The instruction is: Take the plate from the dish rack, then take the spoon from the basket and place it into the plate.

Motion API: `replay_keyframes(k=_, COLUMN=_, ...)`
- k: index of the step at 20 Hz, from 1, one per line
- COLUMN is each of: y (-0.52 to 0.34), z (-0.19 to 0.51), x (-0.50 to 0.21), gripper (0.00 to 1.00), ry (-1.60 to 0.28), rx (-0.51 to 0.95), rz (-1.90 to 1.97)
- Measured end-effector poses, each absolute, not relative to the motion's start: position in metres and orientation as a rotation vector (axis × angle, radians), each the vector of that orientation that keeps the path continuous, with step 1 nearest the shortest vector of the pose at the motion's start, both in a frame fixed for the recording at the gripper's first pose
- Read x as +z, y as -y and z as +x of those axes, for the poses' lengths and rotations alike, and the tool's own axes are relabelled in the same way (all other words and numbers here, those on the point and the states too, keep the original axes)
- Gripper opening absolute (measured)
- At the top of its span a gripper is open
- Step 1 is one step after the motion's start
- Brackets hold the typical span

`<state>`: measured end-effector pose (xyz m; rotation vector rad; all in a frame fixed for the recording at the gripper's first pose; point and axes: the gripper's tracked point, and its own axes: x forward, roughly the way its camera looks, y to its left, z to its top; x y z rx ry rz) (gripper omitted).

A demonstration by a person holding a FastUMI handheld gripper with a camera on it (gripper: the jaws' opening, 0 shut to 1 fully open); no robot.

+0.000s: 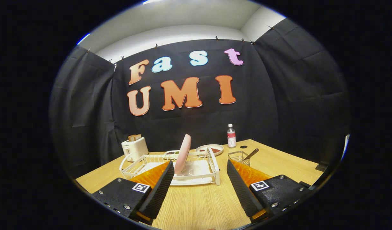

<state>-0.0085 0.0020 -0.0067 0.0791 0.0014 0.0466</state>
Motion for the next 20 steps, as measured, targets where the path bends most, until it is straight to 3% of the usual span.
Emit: replay_keyframes(k=20, y=-0.032, z=0.046, x=0.007, gripper=0.98, ry=-0.042, rx=0.076, rz=0.045)
